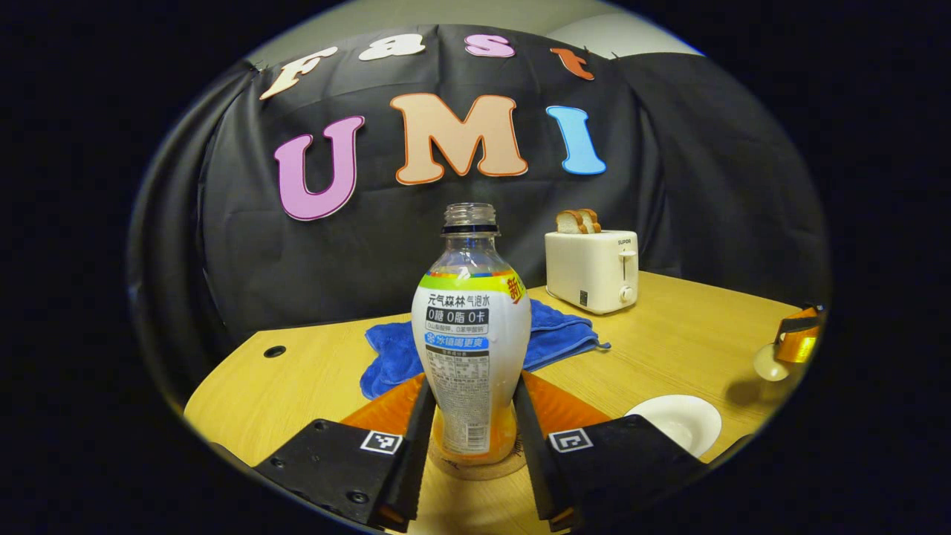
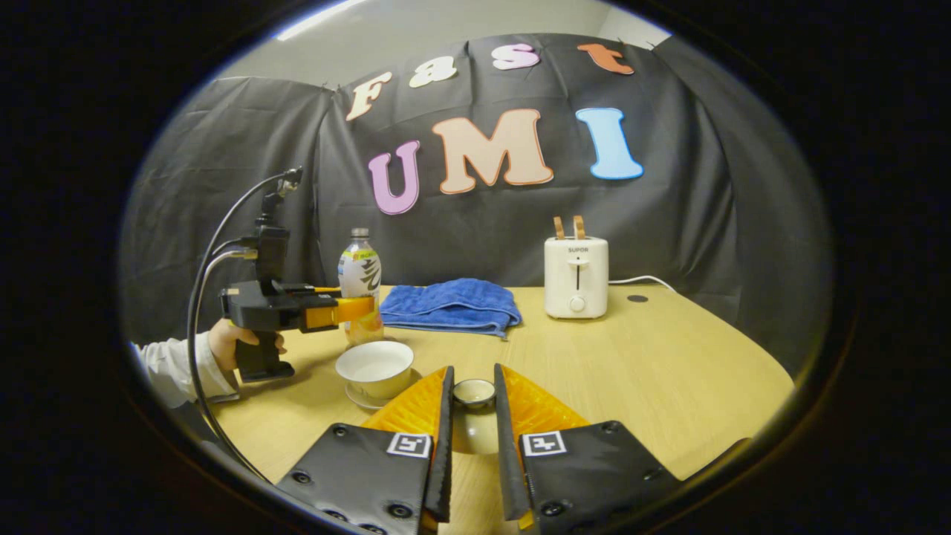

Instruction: Open the teacup lid with one hand, grasp the water bottle and pour water into the teacup with the other hand; after pouring, place the water bottle on the coaster and then close the teacup lid.

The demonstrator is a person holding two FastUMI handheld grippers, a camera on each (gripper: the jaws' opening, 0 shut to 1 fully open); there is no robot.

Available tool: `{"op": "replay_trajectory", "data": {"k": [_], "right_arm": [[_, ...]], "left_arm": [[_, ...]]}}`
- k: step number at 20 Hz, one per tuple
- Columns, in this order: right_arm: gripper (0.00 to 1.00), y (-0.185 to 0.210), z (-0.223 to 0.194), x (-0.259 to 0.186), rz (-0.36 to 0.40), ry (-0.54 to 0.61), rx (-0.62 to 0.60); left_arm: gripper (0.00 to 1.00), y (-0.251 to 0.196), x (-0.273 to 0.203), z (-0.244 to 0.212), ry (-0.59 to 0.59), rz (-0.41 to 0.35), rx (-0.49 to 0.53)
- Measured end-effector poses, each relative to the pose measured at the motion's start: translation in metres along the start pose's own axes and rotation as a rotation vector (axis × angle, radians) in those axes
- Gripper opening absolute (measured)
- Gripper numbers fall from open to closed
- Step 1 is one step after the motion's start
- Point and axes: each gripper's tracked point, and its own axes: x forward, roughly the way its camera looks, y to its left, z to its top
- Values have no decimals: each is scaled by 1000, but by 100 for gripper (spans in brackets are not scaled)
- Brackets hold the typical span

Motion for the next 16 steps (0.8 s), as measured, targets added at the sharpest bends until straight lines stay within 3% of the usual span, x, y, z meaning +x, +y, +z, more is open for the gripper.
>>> {"op": "replay_trajectory", "data": {"k": [8, 13, 16], "right_arm": [[29, 6, 1, 2, 6, -3, -2], [29, 17, 8, 6, 28, -17, -4], [29, 28, 19, 14, 56, -40, 9]], "left_arm": [[67, 2, 1, -11, 24, 12, -11], [94, 5, -1, -14, 26, 16, -18], [96, 8, -6, -17, 29, 25, -29]]}}
